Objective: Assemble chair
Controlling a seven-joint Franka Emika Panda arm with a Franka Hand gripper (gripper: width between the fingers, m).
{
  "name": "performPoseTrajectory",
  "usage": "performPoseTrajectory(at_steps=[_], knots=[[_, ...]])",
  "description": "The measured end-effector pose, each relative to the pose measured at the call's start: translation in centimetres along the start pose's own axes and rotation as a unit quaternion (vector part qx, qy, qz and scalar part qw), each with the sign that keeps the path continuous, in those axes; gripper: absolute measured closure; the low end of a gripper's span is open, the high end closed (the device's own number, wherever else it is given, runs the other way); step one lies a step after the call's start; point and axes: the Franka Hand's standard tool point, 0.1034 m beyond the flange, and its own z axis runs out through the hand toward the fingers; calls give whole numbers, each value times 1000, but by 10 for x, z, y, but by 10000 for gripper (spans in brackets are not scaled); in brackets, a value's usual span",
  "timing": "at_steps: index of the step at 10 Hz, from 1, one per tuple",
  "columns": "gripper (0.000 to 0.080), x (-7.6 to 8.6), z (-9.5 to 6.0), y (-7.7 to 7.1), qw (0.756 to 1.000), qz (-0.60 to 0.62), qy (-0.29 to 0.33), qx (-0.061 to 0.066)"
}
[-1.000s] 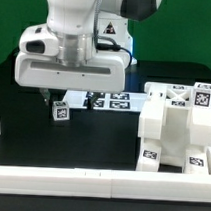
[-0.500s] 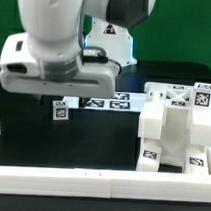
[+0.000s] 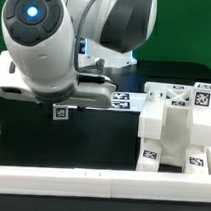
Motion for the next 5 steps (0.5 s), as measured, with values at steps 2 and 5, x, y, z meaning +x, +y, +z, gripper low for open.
performPoseTrajectory(at_steps=[2,5], knots=[[151,-4,16,9,998,22,-38,37],[151,-5,22,8,998,32,-44,37]])
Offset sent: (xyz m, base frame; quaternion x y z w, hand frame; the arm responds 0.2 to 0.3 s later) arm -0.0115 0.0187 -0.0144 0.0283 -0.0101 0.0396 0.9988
